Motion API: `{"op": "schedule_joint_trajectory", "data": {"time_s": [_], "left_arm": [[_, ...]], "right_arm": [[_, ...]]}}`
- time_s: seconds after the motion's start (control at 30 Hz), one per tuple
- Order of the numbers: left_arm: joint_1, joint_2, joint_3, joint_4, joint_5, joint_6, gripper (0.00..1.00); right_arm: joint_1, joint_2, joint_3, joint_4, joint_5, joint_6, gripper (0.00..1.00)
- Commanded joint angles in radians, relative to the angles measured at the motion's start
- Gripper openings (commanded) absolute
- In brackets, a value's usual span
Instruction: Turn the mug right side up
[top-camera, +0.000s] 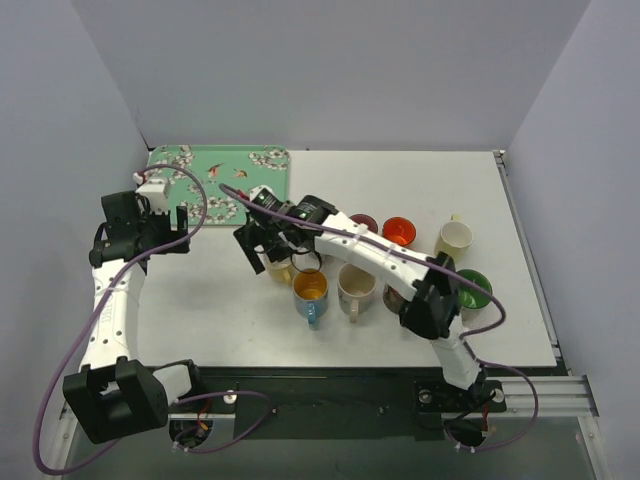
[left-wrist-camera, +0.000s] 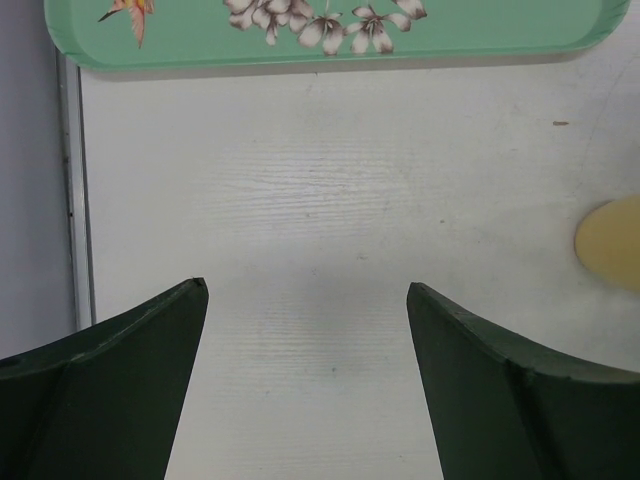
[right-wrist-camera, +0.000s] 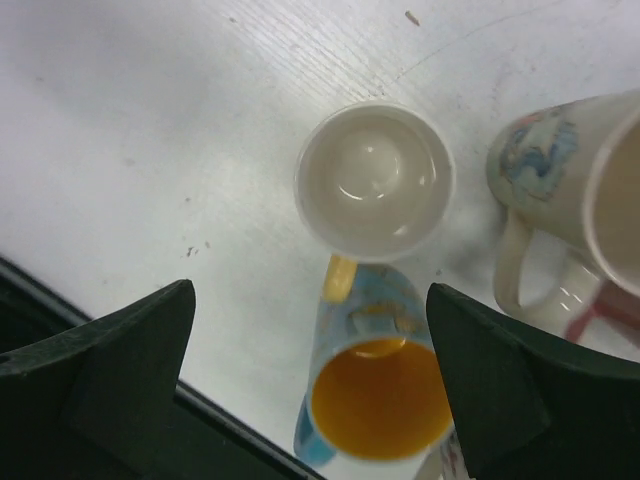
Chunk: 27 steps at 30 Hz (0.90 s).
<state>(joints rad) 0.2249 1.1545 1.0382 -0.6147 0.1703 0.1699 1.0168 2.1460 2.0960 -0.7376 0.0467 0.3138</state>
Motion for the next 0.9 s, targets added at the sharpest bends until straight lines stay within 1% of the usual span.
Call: {"op": "schedule_joint_trajectory", "data": {"time_s": [0.0,0.07,0.1,0.13,0.17,0.2,0.23,0.27,0.3,0.33,0.37,0.4,0.43,0.47,0.5,0.53,0.57,0.6,0.63,0.67,0.77,0.8,0.87], "left_arm": [[0.008,-0.027,-0.016,0.092,0.052,-0.015,0.92],[0.008,-0.039,-0.056,0.147,0.048,-0.033,0.92],[0.008,-0.051,-0.075,0.195,0.046,-0.047,0.92],[0.01,-0.061,-0.12,0.219,0.041,-0.053,0.92],[0.008,-0.078,-0.148,0.275,0.038,-0.066,0.92],[0.01,-0.084,-0.189,0.302,0.04,-0.073,0.92],[0.008,-0.096,-0.217,0.35,0.04,-0.076,0.93],[0.01,-0.102,-0.249,0.377,0.041,-0.081,0.92],[0.01,-0.108,-0.269,0.41,0.037,-0.082,0.92],[0.01,-0.108,-0.297,0.43,0.028,-0.089,0.93],[0.011,-0.108,-0.309,0.458,0.023,-0.092,0.93],[0.011,-0.108,-0.331,0.483,0.02,-0.098,0.93],[0.013,-0.11,-0.339,0.493,0.021,-0.102,0.93],[0.013,-0.11,-0.361,0.519,0.018,-0.115,0.93],[0.013,-0.11,-0.383,0.532,0.02,-0.121,0.93],[0.014,-0.111,-0.395,0.562,0.018,-0.139,0.93],[0.016,-0.114,-0.421,0.584,0.011,-0.154,0.93],[0.016,-0.118,-0.438,0.639,0.005,-0.194,0.93],[0.013,-0.121,-0.464,0.658,-0.003,-0.213,0.93],[0.014,-0.127,-0.48,0.696,-0.008,-0.227,0.93],[0.013,-0.148,-0.545,0.753,-0.02,-0.257,0.93],[0.011,-0.16,-0.556,0.786,-0.025,-0.282,0.93],[0.011,-0.174,-0.59,0.828,-0.049,-0.322,0.93]], "right_arm": [[0.011,-0.26,-0.059,-0.071,0.042,-0.076,0.95],[-0.004,-0.352,-0.12,-0.083,0.054,-0.11,0.95],[-0.038,-0.427,-0.187,-0.08,0.091,-0.113,0.95],[-0.055,-0.46,-0.221,-0.068,0.111,-0.111,0.95],[-0.108,-0.538,-0.305,-0.06,0.161,-0.11,0.96],[-0.142,-0.576,-0.356,-0.036,0.188,-0.098,0.96],[-0.202,-0.654,-0.434,-0.025,0.237,-0.087,0.96],[-0.245,-0.693,-0.488,0.01,0.254,-0.076,0.96],[-0.321,-0.778,-0.589,0.033,0.265,-0.07,0.96],[-0.354,-0.828,-0.632,0.082,0.272,-0.064,0.96],[-0.439,-0.904,-0.716,0.107,0.266,-0.056,0.96],[-0.47,-0.951,-0.753,0.142,0.271,-0.056,0.96],[-0.545,-1.033,-0.83,0.162,0.298,-0.059,0.96],[-0.613,-1.069,-0.899,0.194,0.338,-0.065,0.96],[-0.642,-1.139,-0.933,0.233,0.361,-0.08,0.96],[-0.697,-1.172,-1.009,0.26,0.398,-0.091,0.96],[-0.719,-1.236,-1.043,0.318,0.41,-0.125,0.98],[-0.759,-1.302,-1.127,0.345,0.435,-0.142,0.98],[-0.773,-1.33,-1.168,0.41,0.446,-0.169,1.0],[-0.802,-1.391,-1.255,0.44,0.464,-0.182,1.0],[-0.83,-1.498,-1.422,0.597,0.498,-0.208,1.0],[-0.83,-1.541,-1.497,0.631,0.522,-0.208,1.0],[-0.83,-1.595,-1.589,0.71,0.548,-0.19,1.0]]}}
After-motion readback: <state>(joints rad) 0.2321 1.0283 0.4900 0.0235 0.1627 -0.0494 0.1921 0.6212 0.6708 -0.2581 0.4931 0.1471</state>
